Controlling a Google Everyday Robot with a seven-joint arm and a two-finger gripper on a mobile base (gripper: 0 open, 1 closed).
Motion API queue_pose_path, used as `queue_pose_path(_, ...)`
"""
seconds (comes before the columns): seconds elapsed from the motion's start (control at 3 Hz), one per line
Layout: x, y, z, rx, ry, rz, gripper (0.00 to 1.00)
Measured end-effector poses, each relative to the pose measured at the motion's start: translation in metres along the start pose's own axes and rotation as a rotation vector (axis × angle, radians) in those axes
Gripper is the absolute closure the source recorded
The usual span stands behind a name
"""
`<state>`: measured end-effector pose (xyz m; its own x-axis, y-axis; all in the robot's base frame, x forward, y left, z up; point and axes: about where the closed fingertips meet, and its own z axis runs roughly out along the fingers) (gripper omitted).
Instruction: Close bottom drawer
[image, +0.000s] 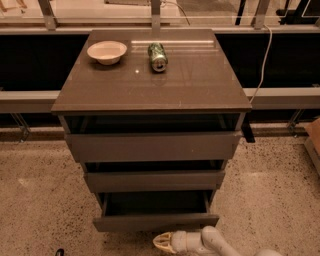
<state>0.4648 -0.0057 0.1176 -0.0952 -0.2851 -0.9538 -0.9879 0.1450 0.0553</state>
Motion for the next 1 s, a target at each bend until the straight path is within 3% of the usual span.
queue_pose_path(0.33,-0.005,-0.008,0.013,-0.034,-0.046,-0.035,1.00)
queue_pose_path(1.0,-0.027,-0.032,0.031,0.008,-0.126,-0.176,1.00)
